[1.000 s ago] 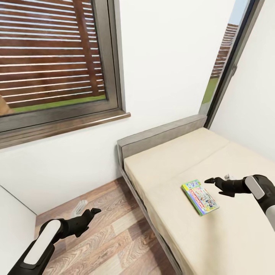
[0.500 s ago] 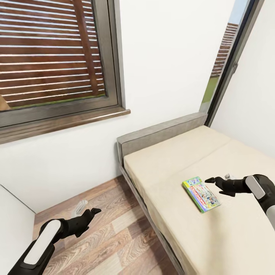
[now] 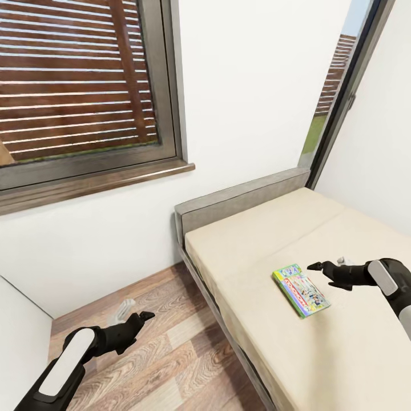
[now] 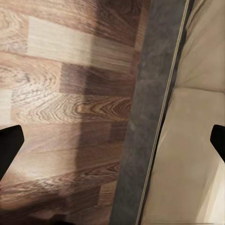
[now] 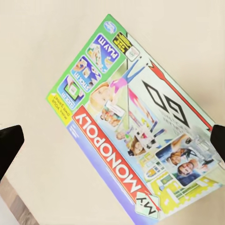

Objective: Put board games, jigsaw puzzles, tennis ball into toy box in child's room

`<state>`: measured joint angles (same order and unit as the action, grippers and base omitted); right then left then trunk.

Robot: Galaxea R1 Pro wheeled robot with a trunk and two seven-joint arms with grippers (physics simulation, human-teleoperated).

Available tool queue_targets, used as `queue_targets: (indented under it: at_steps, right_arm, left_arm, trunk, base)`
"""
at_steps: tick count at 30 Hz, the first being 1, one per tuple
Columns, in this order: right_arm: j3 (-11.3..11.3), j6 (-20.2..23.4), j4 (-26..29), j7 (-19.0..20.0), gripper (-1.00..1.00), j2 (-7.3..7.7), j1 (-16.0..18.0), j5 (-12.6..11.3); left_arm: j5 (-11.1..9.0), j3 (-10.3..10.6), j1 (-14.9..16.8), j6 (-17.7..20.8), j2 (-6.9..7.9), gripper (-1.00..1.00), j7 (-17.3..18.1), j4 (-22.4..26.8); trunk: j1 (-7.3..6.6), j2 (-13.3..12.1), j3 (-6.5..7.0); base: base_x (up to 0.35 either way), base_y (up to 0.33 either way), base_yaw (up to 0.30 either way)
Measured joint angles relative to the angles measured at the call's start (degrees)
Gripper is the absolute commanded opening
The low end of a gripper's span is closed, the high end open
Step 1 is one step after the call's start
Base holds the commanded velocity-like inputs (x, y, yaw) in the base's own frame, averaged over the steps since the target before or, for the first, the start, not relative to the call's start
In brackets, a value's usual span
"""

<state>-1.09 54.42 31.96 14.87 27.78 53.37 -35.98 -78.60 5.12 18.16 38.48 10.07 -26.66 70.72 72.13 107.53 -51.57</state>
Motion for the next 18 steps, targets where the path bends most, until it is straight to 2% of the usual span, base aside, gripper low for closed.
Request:
queue_targets:
  at_steps: [6, 18]
  right_arm:
    - [0.03, -0.19, 0.29, 0.01, 1.00, -0.04, 0.41, 0.06]
    - [0.06, -0.69, 0.52, 0.08, 1.00, -0.17, 0.78, 0.16]
  left_arm:
    - [0.01, 0.77, 0.00, -0.01, -0.11, 1.00, -0.01, 0.08]
    - [0.02, 1.23, 0.00, -0.02, -0.17, 1.00, -0.09, 0.12]
  trunk:
    - [0.00, 0.00, 0.00]
    - [2.63, 4.80, -2.15]
  base:
    - [0.000, 0.000, 0.000]
    - [0.000, 0.000, 0.000]
